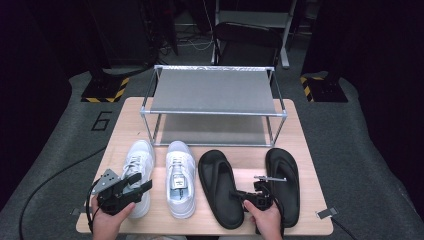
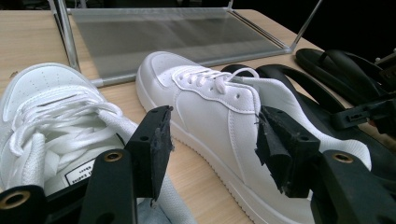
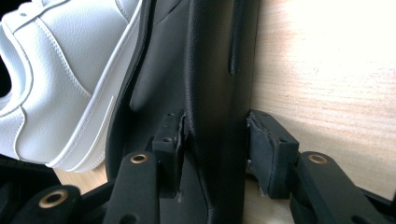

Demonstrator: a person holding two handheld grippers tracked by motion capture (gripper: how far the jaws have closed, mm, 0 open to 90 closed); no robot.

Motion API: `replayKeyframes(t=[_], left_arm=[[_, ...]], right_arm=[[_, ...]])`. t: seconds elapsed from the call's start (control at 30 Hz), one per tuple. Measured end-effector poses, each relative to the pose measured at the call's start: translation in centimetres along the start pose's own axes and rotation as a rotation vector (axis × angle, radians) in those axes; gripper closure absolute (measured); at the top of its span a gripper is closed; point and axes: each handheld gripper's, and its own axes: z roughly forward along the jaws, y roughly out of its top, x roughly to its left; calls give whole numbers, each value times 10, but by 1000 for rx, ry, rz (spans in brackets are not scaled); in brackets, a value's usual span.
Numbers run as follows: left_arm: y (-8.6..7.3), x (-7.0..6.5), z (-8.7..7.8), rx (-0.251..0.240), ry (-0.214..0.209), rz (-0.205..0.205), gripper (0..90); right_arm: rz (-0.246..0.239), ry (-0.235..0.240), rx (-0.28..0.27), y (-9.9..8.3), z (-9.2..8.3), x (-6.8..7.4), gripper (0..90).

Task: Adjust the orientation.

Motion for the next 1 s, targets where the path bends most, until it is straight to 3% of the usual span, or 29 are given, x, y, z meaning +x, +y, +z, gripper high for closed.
replayKeyframes(t=[0.03, 0.23, 0.37, 0.53, 0.57, 0.63, 0.9, 1.0], left_arm=[[0, 0, 0, -12, 10, -3, 449], [0, 0, -1, 0, -1, 1, 449], [0, 0, -1, -3, 0, -1, 449], [1, 0, -1, -3, -1, 1, 449], [0, -1, 0, -14, 4, -4, 449], [1, 1, 0, 5, -1, 6, 449], [1, 0, 0, 1, 1, -2, 449], [0, 0, 1, -9, 11, -4, 449]], right_arm=[[0, 0, 0, 0, 0, 0, 569], [-112, -98, -6, 1, 0, 10, 487], [-125, -132, 7, 2, 0, 14, 470], [-102, -107, 26, 4, 0, 12, 511], [-97, -75, 28, 5, 0, 10, 559], [-83, -73, 34, 5, -1, 10, 565], [-69, -63, 27, 5, -1, 9, 583], [-42, -49, 31, 6, -2, 7, 597]])
